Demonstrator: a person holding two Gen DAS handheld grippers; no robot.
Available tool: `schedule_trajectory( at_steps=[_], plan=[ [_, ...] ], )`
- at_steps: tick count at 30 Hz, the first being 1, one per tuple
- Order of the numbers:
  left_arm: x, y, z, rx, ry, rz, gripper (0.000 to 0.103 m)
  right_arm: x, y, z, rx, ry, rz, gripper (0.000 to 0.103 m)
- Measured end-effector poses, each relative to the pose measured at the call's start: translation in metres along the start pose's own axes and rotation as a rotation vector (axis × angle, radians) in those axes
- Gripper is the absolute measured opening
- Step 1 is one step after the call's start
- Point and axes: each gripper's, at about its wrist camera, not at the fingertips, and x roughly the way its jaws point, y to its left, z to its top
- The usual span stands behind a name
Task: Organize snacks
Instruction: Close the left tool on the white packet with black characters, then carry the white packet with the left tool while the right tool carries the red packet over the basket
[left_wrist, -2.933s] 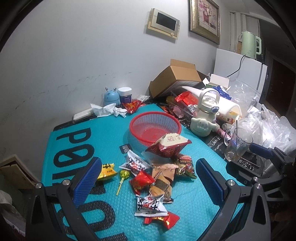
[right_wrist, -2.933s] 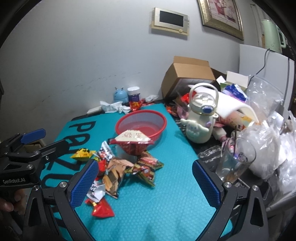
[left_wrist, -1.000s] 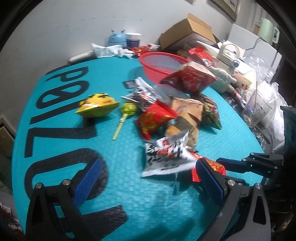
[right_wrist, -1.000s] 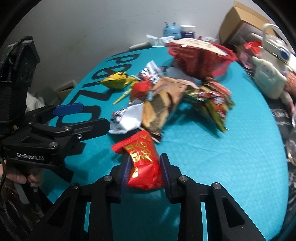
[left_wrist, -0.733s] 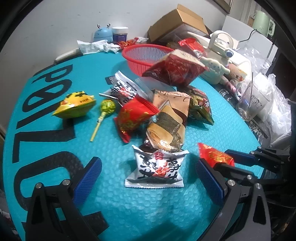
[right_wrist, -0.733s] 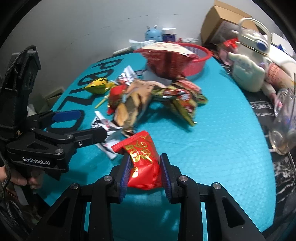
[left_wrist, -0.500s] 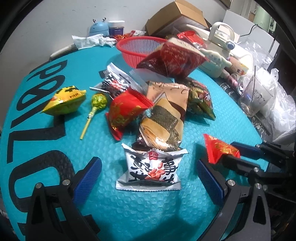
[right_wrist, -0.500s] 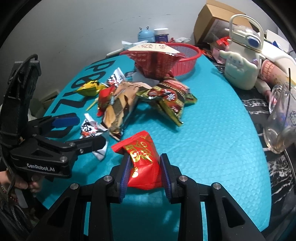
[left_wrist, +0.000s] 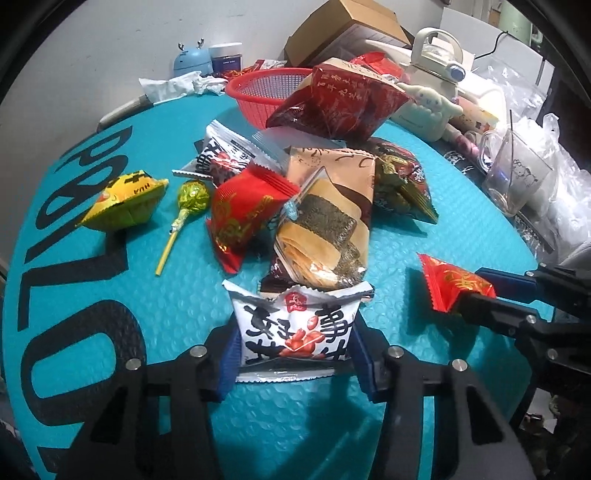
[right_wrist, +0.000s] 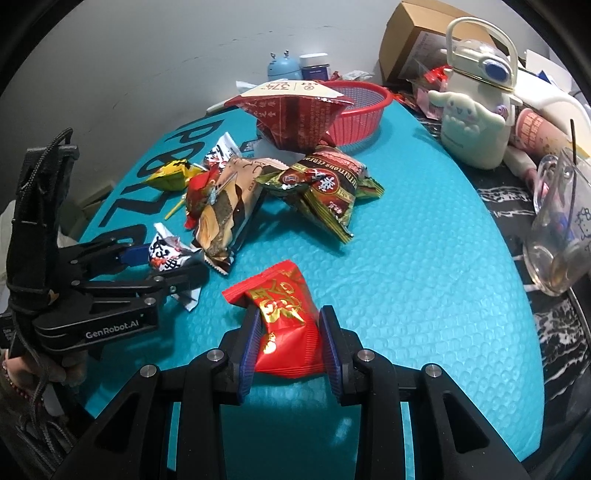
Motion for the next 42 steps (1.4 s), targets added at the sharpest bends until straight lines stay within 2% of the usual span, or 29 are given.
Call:
schedule_trajectory(
  at_steps=[7,22,29,42],
  plan=[
    [-0.011,-0.004,-0.003,-0.005,-0.018,-0.014,0.049,-0.006,0.000,-0.004,0.010,-0.013,0.007,0.032],
    [-0.057,-0.028,0.006,0.031,-0.127,-0.057,0.049,-0.045,0.001,-0.006,0.018,-0.100,0.053,0.032],
    [-0.078,-0.040,0.024,0.054,-0.191,-0.085,0.049,-0.068,-0.001,0.004,0.012,-0.154,0.063,0.032],
    [-0.108,-0.052,0.076,0.103,-0.328,-0.104,0.049,-0.099,-0.008,0.045,-0.024,-0.257,0.066,0.032]
  ],
)
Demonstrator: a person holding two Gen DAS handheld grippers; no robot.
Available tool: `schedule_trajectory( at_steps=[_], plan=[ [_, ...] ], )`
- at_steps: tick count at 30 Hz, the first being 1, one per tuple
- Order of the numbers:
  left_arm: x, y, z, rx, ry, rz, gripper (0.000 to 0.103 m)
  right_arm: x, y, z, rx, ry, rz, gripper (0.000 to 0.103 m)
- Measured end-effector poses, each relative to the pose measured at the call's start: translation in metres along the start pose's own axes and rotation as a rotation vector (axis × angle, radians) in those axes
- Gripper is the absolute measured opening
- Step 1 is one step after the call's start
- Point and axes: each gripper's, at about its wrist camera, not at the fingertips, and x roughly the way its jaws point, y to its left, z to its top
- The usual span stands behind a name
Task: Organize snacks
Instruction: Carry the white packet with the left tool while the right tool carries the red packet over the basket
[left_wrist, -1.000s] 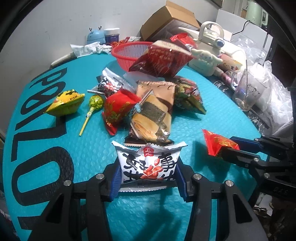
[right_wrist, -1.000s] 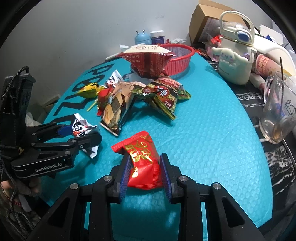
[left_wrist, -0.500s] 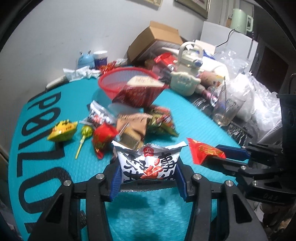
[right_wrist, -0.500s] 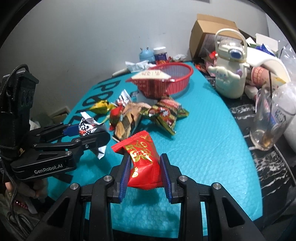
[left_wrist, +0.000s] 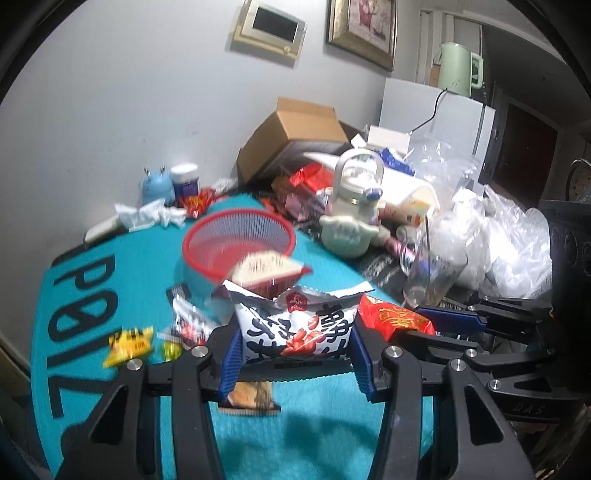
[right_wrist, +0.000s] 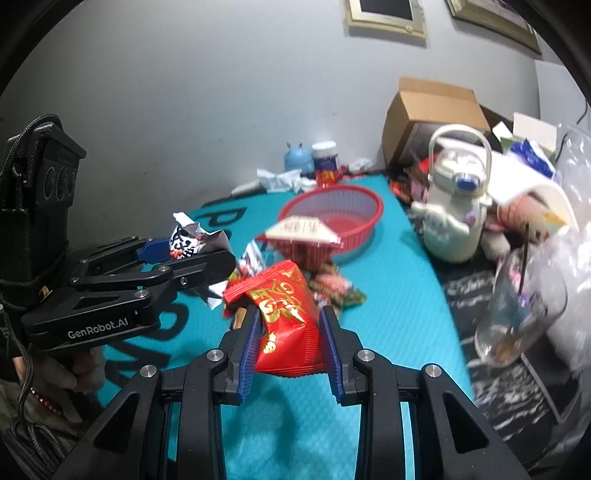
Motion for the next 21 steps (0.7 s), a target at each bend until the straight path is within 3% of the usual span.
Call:
schedule_trajectory(
  at_steps=[12,21],
  plan=[
    [0.023,0.012,0.056,0.000,-0.077,0.000,0.049,0.009,-0.019,0.059,-0.042,-0.076,-0.037,0.032],
    [0.061,0.027,0.092,0.033,-0.091,-0.005,0.049,0.040,-0.035,0.102,-0.057,-0.110,-0.065,0.032]
  ],
)
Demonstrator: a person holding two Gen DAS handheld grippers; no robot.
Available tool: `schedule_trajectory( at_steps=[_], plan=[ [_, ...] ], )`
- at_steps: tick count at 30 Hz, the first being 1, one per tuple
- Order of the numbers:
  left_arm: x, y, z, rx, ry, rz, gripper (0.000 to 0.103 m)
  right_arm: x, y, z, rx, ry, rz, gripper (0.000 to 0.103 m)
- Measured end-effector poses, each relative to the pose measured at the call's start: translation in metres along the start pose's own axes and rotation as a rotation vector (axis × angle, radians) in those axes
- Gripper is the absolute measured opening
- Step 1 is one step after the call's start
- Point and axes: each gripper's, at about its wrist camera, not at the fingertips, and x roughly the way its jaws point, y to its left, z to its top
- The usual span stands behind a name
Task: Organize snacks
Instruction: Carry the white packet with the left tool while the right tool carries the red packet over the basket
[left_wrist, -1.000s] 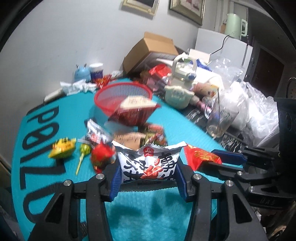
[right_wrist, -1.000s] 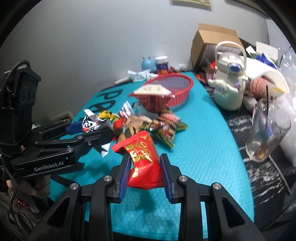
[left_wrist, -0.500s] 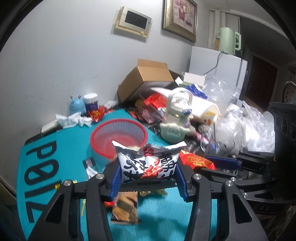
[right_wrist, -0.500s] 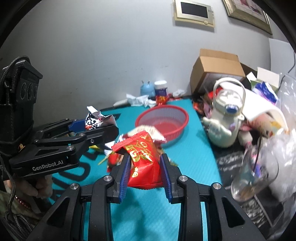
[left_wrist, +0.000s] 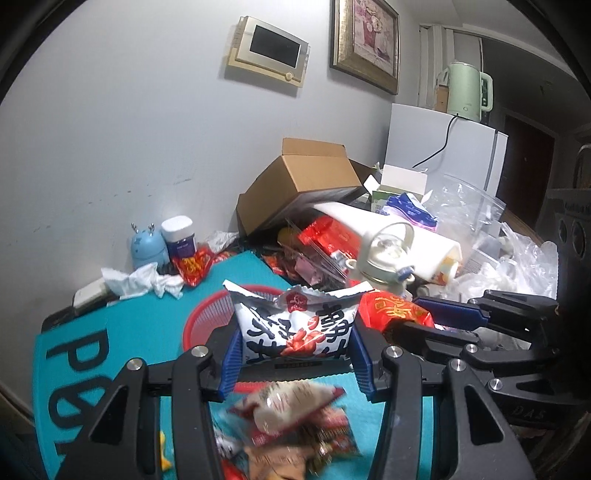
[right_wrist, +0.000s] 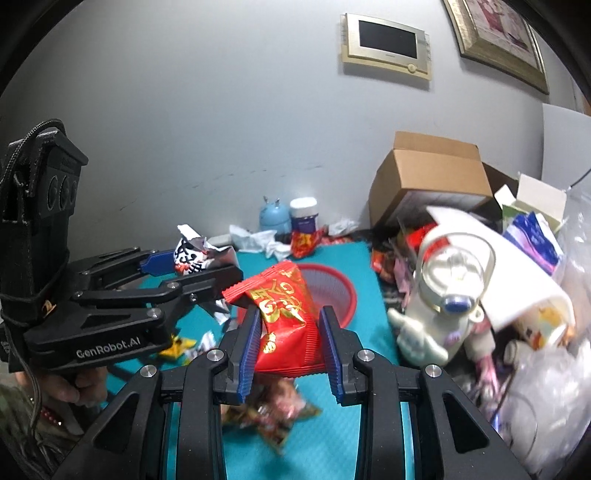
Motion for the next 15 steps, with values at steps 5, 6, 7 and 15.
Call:
schedule_trajectory(
  at_steps=[5,6,7,15],
  plan=[
    [0.025,0.014,0.014,0.000,-0.008,0.004,0.049,0.026,-0.009,0.013,-0.001,-0.013,-0.019,0.032],
    [0.032,0.017,0.016,-0.003,-0.005,0.004,0.049,0.031,-0.012,0.014,-0.001,-0.018,-0.023,0.032],
    [0.037,0.020,0.018,-0.003,-0.002,0.006,0.049,0.037,-0.015,0.016,0.001,-0.018,-0.028,0.032],
    [0.085,0.044,0.027,-0.006,0.040,0.047,0.049,0.080,-0.033,0.028,0.014,0.010,-0.042,0.032]
  ],
)
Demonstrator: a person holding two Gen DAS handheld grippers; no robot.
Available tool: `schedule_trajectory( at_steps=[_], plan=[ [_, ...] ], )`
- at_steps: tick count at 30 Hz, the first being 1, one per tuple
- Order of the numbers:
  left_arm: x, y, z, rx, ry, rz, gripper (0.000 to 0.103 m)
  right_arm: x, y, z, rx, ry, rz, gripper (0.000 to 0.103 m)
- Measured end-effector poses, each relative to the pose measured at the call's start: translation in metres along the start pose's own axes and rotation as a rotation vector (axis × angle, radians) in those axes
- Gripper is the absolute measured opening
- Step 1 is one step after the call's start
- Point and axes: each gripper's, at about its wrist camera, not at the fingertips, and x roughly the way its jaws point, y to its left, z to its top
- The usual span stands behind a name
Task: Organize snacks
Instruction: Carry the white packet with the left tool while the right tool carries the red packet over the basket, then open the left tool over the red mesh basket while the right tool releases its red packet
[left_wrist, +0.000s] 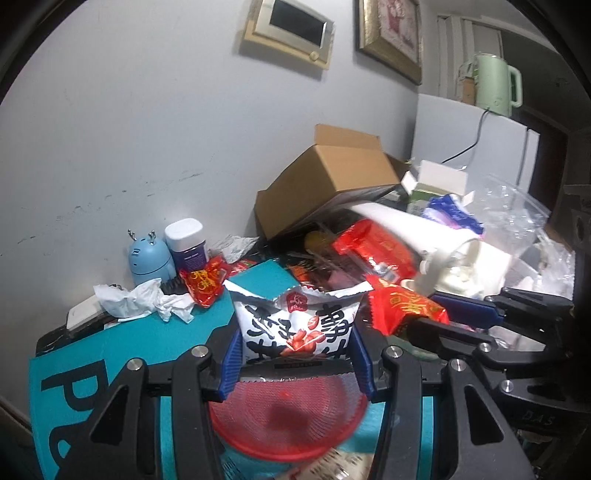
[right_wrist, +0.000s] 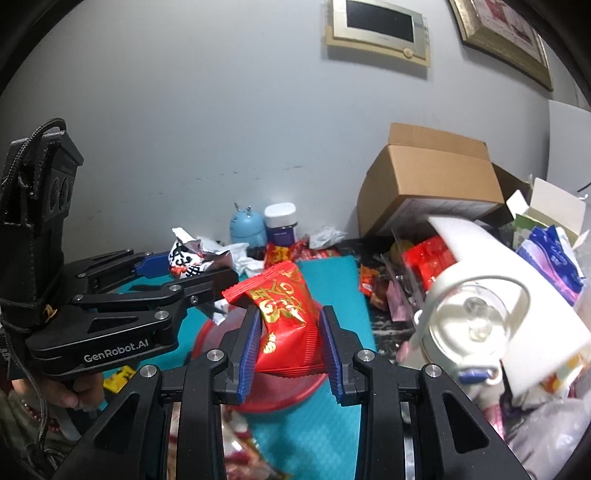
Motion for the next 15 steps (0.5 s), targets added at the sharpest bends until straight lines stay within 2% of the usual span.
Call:
schedule_trajectory(
  at_steps=[15],
  plan=[
    [0.085,0.032,-0.013,-0.049,0.184,0.014,0.049,0.072,-0.006,-0.001,0.001,0.145,-0.016,0.032]
  ],
)
